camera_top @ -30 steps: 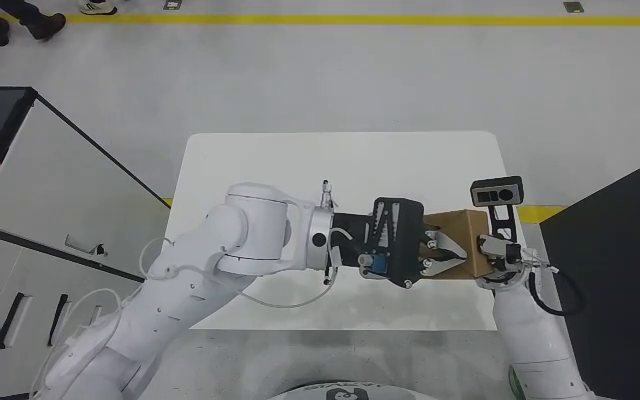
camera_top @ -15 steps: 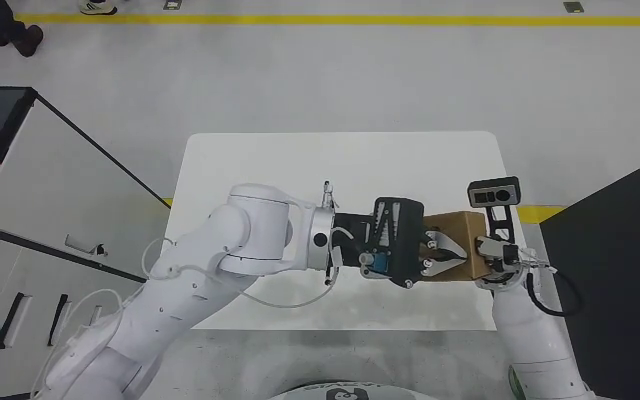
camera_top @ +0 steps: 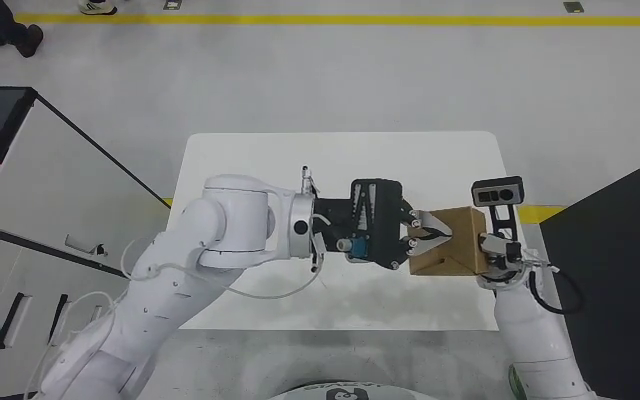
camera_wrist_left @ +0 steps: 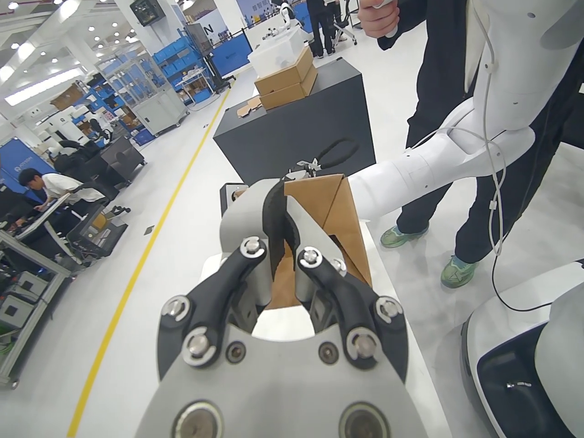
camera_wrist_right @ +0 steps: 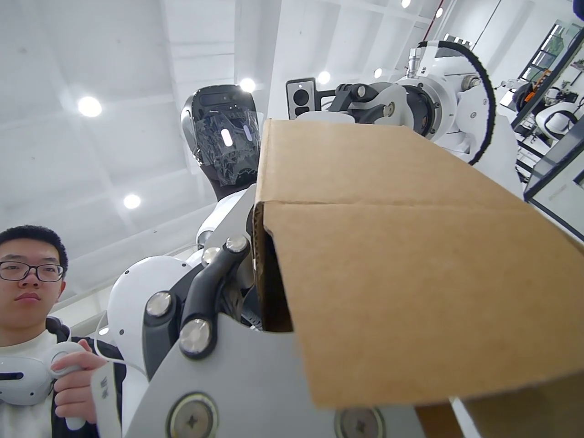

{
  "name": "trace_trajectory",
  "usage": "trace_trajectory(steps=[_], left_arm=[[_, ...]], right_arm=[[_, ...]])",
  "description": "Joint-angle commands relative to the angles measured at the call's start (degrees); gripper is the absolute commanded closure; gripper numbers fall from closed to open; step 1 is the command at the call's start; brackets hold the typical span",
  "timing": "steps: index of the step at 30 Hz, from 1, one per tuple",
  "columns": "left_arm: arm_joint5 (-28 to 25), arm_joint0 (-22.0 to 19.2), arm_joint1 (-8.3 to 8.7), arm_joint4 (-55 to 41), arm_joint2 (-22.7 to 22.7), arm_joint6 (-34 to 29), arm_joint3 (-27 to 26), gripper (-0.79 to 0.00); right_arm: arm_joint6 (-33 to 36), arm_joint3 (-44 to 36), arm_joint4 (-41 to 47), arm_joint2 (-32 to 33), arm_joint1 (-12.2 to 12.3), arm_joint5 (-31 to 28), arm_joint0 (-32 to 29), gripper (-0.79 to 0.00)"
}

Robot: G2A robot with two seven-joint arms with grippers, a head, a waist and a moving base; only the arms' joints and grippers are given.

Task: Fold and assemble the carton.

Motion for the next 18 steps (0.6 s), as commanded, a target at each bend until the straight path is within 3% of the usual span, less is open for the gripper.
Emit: trace_trajectory(steps=[1,18], left_arm=[[0.16,0.27,0.1,-0.27,-0.62,0.28,-0.13,0.0],[2.04,1.91,0.48,-0.58,-3.0,1.39,-0.03,0.0]], right_arm=[[0.0,0.06,0.91,0.02,-0.1,0.0,0.03,0.0],[0.0,-0.86,4.58,-0.68,-0.43,0.01,0.42,0.0]])
